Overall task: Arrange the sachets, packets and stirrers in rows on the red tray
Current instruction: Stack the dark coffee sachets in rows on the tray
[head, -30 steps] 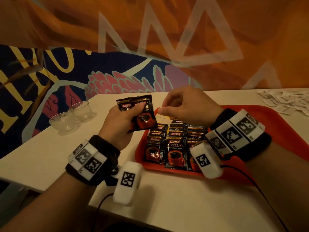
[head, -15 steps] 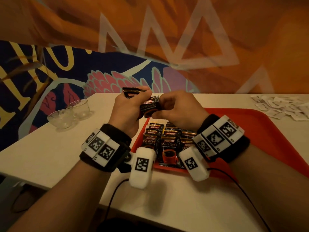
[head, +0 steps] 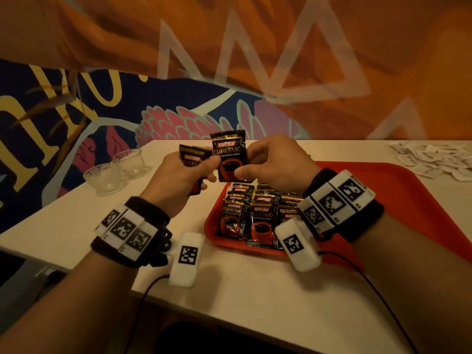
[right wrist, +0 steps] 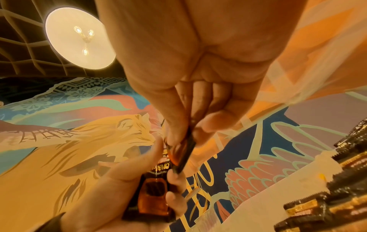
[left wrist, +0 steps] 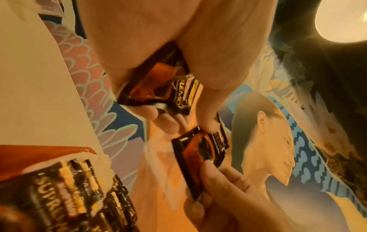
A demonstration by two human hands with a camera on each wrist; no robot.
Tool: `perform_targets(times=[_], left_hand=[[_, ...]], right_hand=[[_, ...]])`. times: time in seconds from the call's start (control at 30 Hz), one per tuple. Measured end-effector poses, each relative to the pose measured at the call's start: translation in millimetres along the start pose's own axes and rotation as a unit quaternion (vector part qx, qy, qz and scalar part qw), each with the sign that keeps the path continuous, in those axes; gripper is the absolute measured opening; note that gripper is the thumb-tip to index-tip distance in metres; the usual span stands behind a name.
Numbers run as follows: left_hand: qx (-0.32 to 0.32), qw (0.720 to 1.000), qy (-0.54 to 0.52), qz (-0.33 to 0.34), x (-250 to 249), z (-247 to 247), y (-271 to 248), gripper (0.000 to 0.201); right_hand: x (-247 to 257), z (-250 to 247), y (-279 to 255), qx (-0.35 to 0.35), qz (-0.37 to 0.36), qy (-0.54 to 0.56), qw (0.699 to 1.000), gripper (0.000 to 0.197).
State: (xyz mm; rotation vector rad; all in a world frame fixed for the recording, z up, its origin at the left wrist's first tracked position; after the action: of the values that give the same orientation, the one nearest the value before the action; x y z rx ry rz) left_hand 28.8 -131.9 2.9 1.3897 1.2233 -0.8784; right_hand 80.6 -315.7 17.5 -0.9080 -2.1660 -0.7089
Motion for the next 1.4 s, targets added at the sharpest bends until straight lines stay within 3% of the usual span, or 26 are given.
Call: perform_targets(times=[0.07, 0.13, 0.33, 0.57, 0.9, 1.17, 1.4], left_hand=[[0.000, 0.998, 0.055, -0.014, 7.7, -6.2, -0.3, 0.008], [0.005, 0.996, 0.080, -0.039, 16.1, -12.2, 1.3, 0.009], [0.066, 0.965, 0.218, -0.133, 41.6, -15.7, 0.6, 0.008], [0.121, 0.920, 0.315, -0.197, 54.8, -6.8, 4.5, 0.018], [0.081, 0.919, 0.338, -0.189, 50.1, -6.8, 13.4, 0.015], [0.128, 0.901, 0.350, -0.224, 50.0, -1.6, 4.5, 0.019], [0.104, 0.899, 0.366, -0.217, 51.0, 0.3, 4.2, 0.016]], right_hand=[[-0.9, 5.7, 0.6, 0.043, 0.018, -0.018, 0.999, 0.014], [-2.3, 10.3, 0.0, 0.080, 0.026, -0.041, 0.996, 0.014], [-7.0, 4.1, -0.2, 0.061, 0.034, -0.079, 0.994, 0.015], [-7.0, 2.1, 0.6, 0.067, 0.034, -0.078, 0.994, 0.015], [-7.2, -1.2, -0.3, 0.070, 0.040, -0.068, 0.994, 0.017], [-8.3, -1.7, 0.7, 0.070, 0.043, -0.074, 0.994, 0.017], [-8.4, -3.0, 0.4, 0.069, 0.045, -0.071, 0.994, 0.020]])
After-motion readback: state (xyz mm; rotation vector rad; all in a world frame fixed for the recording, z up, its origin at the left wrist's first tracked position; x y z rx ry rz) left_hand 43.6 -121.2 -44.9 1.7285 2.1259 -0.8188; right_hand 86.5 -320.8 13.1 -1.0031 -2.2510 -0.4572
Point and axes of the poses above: each hand's wrist, its own y-axis towards the middle knuckle, its own z-axis out of the palm, x = y × z, the point moved 3 cm from there along y, towards the middle knuckle, and after that the axes turned 7 degrees about x, right-handed, at the moved point
